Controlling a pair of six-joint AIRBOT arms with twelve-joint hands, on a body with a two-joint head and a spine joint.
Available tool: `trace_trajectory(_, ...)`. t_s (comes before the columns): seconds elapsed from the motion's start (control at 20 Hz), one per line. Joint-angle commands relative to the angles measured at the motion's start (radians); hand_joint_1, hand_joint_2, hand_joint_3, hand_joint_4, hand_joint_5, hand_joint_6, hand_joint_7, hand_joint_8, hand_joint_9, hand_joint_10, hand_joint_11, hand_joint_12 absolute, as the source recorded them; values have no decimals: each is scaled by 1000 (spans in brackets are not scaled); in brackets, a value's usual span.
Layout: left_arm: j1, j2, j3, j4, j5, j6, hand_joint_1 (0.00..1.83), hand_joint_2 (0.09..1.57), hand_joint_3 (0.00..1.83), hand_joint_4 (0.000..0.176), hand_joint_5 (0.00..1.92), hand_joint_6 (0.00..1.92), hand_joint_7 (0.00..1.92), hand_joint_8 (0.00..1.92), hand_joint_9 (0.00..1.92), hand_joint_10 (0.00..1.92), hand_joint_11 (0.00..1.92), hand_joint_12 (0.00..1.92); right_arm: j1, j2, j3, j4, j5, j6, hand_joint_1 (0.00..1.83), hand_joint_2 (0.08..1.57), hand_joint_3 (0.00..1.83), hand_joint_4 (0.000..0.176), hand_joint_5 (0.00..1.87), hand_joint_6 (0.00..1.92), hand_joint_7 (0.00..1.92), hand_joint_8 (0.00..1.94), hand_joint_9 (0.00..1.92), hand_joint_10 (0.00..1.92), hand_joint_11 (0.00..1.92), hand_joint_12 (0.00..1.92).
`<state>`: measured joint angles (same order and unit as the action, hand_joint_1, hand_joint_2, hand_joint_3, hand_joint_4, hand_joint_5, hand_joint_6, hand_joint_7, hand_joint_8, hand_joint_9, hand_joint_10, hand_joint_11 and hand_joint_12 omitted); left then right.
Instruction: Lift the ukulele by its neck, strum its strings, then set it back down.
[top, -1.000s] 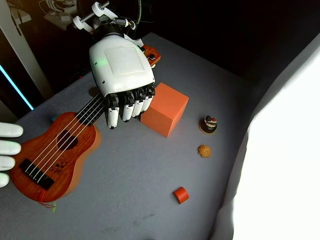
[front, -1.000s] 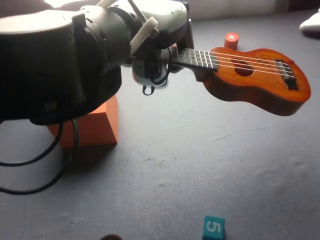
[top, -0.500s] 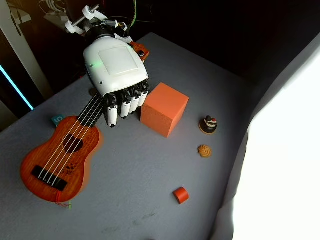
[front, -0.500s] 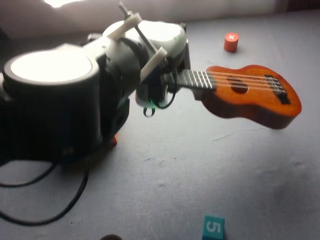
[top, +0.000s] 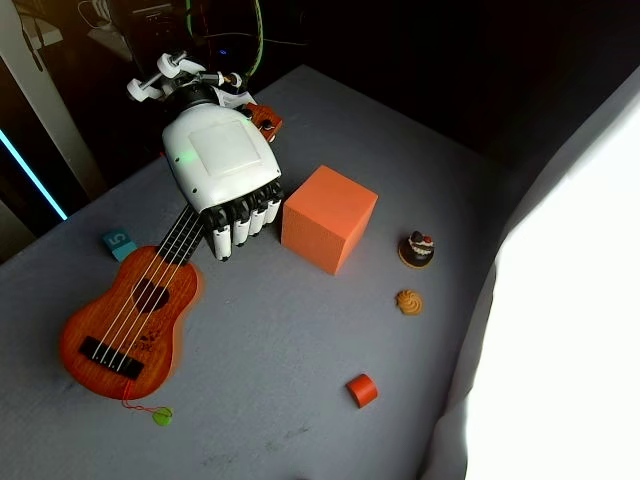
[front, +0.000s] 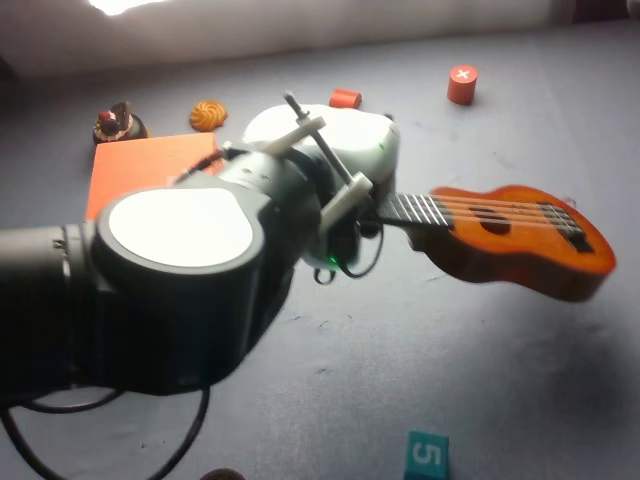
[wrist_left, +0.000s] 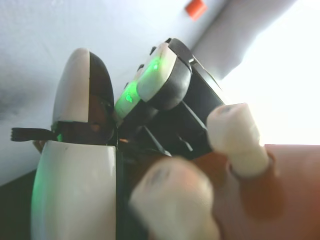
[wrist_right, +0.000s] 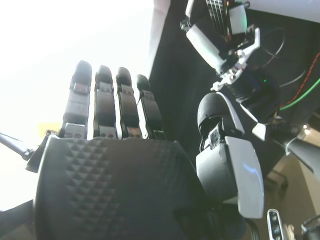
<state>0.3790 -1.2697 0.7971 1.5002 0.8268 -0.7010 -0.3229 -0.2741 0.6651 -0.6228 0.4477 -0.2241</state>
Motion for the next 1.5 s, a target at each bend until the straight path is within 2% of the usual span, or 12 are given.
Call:
trace_trajectory(0.0, 0, -5, 8, 86, 17, -2, 1493, 1182, 1, 0, 1142, 1921, 1231, 1921, 1329, 1921, 1383, 1921, 12, 5, -1, 38, 94, 1, 81, 1302, 0, 0, 132, 15, 124, 0, 93, 21, 0, 294)
trace_trajectory(0.65, 136, -93, 148, 231, 24, -132, 1517, 1178, 0, 0, 1187, 1921, 1251, 1921, 1366, 1921, 1421, 1921, 12, 3, -6, 30, 104, 1, 51, 1311, 2, 0, 128, 7, 123, 3, 96, 19, 0, 171)
trace_trajectory(0.75, 163, -98, 169, 240, 24, -147, 1468, 1185, 1, 0, 1154, 1921, 1255, 1921, 1356, 1921, 1407, 1921, 11, 2, -8, 27, 105, 1, 59, 1310, 1, 0, 117, 2, 116, 0, 94, 17, 0, 65)
trace_trajectory(0.8, 169, -99, 173, 240, 24, -150, 1450, 1179, 0, 0, 1167, 1921, 1267, 1921, 1360, 1921, 1413, 1921, 11, 2, -8, 25, 106, 1, 109, 1294, 0, 0, 157, 16, 155, 3, 132, 31, 0, 255)
trace_trajectory(0.85, 177, -100, 176, 241, 24, -153, 1279, 1182, 1, 0, 1119, 1884, 1276, 1921, 1365, 1921, 1426, 1921, 11, 2, -9, 24, 106, 1, 48, 1309, 3, 0, 118, 6, 132, 0, 106, 19, 0, 207)
trace_trajectory(0.9, 185, -100, 178, 242, 24, -158, 1141, 1140, 28, 0, 964, 1311, 1262, 1921, 1353, 1921, 1418, 1921, 11, 2, -9, 23, 106, 1, 100, 1298, 0, 0, 145, 17, 150, 5, 119, 24, 0, 268)
trace_trajectory(0.95, 192, -100, 179, 245, 24, -164, 1103, 1098, 14, 0, 1011, 1045, 1295, 1921, 1383, 1921, 1446, 1921, 11, 2, -9, 22, 106, 1, 68, 1304, 1, 0, 137, 13, 134, 1, 101, 16, 0, 222)
trace_trajectory(1.0, 200, -101, 180, 245, 24, -172, 1087, 1084, 8, 24, 1037, 974, 1318, 1921, 1392, 1921, 1458, 1921, 11, 2, -10, 21, 106, 1, 55, 1308, 2, 0, 137, 13, 131, 0, 96, 14, 0, 189)
trace_trajectory(1.05, 206, -102, 181, 249, 24, -177, 972, 1060, 0, 44, 1127, 1586, 1323, 1921, 1393, 1921, 1470, 1921, 11, 2, -11, 20, 106, 1, 77, 1303, 0, 0, 142, 14, 140, 2, 108, 20, 0, 225)
trace_trajectory(1.1, 214, -103, 182, 254, 24, -186, 902, 1046, 0, 48, 1208, 1854, 1314, 1921, 1380, 1921, 1465, 1921, 11, 2, -12, 19, 106, 1, 83, 1301, 0, 0, 148, 16, 146, 4, 116, 24, 0, 234)
trace_trajectory(1.3, 231, -111, 182, 268, 24, -204, 494, 1024, 0, 54, 1267, 1921, 1270, 1921, 1309, 1921, 1379, 1921, 11, 2, -14, 17, 106, 1, 93, 1302, 0, 0, 145, 13, 143, 3, 103, 19, 0, 244)
trace_trajectory(1.45, 236, -117, 185, 270, 24, -205, 138, 1085, 15, 70, 1179, 1921, 1218, 1921, 1261, 1921, 1350, 1921, 11, 2, -15, 16, 106, 1, 61, 1312, 2, 0, 122, 2, 132, 2, 84, 11, 0, 20)
